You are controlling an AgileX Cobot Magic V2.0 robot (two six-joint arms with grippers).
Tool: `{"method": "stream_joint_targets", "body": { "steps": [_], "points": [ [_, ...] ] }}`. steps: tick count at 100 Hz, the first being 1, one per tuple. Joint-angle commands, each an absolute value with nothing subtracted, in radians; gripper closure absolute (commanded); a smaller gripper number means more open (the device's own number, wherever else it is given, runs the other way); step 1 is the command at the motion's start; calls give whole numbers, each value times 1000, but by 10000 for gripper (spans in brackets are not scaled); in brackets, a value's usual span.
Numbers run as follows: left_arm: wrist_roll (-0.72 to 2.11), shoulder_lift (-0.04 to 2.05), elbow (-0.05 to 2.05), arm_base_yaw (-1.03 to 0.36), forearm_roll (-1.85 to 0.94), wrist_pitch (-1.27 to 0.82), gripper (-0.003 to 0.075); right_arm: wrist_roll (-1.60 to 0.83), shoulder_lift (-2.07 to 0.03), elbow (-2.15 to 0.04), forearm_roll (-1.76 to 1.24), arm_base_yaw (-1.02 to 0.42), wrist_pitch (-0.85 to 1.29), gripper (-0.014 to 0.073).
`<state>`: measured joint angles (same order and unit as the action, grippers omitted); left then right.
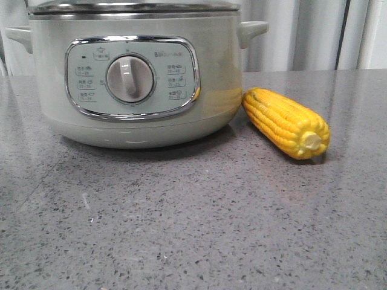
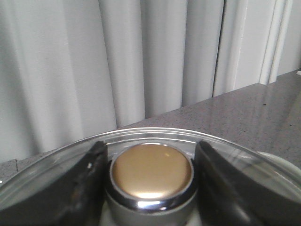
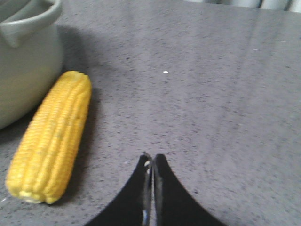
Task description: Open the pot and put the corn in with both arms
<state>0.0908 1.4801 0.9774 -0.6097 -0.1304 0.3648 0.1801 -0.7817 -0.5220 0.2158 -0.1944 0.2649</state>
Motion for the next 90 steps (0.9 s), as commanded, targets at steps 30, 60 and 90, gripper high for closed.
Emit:
{"method": "stream_joint_targets", "body": {
  "steps": [30, 60, 90],
  "points": [
    [131, 1298, 1065, -609, -136, 494, 741, 181, -1011, -734, 79, -329, 355, 285],
    [185, 1121, 1065, -604, -136, 368, 741, 181, -1226, -955, -39, -342, 555, 175],
    [235, 947, 1065, -518, -136, 169, 741, 181, -1372, -1045, -41, -399, 667, 175]
  ]
}}
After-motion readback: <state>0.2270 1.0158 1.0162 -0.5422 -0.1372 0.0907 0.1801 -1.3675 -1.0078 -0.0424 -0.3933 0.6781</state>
